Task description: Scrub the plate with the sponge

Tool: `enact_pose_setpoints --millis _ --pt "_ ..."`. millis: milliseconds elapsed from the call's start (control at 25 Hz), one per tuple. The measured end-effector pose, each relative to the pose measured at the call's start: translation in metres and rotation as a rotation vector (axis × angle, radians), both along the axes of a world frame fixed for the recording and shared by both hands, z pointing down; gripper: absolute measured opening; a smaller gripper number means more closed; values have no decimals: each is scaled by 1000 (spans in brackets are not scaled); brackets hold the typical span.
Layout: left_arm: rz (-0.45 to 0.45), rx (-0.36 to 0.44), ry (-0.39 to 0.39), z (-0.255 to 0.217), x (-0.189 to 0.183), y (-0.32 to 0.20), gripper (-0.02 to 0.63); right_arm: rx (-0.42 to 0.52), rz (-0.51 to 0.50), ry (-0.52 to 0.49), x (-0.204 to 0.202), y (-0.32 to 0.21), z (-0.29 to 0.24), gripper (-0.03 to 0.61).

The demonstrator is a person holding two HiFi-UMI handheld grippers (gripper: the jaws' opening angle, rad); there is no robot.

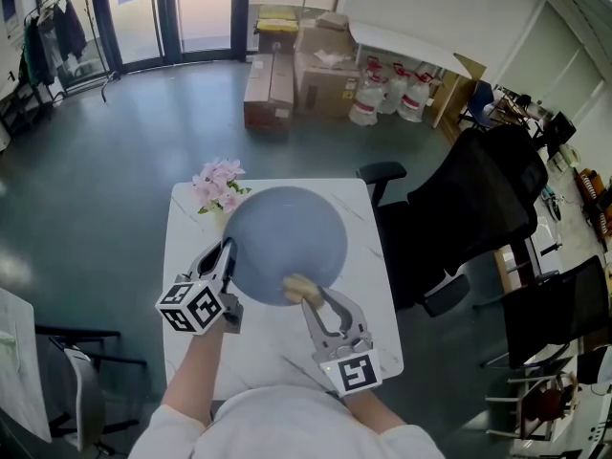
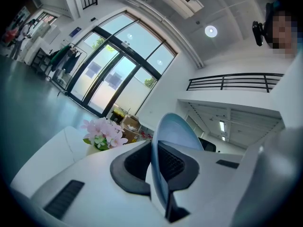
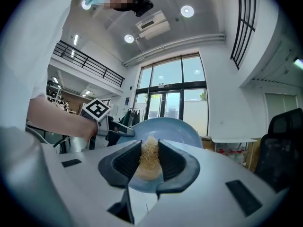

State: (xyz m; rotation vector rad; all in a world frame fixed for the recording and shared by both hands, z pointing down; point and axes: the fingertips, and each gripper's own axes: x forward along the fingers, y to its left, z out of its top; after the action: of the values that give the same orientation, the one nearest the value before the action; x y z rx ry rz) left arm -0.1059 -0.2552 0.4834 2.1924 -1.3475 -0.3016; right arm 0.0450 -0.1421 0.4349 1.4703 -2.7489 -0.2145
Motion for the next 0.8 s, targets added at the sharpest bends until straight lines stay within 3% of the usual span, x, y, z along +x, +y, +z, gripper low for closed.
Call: enact_pose_setpoints --millis 400,800 --pt "0 -39 -8 17 3 -2 44 -1 69 -5 27 -6 -6 119" --pt "-9 -150 -6 62 4 -1 44 -15 85 -12 37 -5 -2 120"
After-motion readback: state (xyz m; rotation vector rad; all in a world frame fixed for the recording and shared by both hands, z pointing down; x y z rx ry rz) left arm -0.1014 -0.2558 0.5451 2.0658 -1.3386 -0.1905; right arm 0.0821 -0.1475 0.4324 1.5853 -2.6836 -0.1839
